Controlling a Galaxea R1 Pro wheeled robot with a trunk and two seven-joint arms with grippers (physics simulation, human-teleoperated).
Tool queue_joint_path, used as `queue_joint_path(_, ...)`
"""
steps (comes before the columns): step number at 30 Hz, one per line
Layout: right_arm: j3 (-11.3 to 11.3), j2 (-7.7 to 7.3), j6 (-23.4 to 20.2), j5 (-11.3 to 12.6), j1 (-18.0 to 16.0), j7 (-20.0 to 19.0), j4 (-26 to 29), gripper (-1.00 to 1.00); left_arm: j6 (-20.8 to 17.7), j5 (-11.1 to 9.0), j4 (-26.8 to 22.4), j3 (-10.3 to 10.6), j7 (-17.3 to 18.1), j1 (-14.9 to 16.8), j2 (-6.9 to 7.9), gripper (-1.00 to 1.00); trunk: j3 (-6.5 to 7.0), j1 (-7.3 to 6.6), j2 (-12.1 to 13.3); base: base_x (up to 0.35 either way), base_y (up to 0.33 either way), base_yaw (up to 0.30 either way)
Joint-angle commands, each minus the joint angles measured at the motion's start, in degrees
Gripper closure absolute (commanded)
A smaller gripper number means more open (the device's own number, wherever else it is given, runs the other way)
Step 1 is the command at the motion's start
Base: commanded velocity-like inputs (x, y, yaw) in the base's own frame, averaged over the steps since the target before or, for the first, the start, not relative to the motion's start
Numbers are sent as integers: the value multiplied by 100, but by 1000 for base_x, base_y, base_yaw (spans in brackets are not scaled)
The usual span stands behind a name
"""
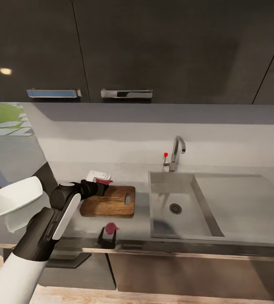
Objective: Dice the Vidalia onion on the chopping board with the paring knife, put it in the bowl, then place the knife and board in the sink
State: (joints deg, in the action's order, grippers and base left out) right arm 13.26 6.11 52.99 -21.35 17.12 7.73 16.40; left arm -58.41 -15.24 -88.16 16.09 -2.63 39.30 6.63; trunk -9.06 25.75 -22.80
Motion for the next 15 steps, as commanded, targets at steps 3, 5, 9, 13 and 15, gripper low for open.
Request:
queue_joint_path(3, 19, 4, -1, -62, 2, 45, 12, -100, -21, -32, 13, 8, -27, -52, 5, 100, -29, 4, -12, 0, 3, 0)
queue_joint_path(5, 19, 4, 0, -64, 2, 45, 12, -100, -21, -29, 16, 8, -27, -90, 5, 100, -46, 4, -12, 0, 1, 0)
queue_joint_path(9, 19, 4, -1, -64, 2, 46, 12, -100, -21, -26, 17, 14, -27, -112, 5, 100, -81, 4, -12, 0, 0, 0)
queue_joint_path(13, 19, 4, -2, -64, 2, 46, 12, -100, -21, -25, 22, 16, -27, -115, 5, 100, -117, 4, -12, 28, 0, 0)
queue_joint_path(15, 19, 4, 0, -63, 2, 45, 12, -100, -20, -28, 26, 17, -27, -116, 5, 100, -135, 4, -12, 94, 33, 0)
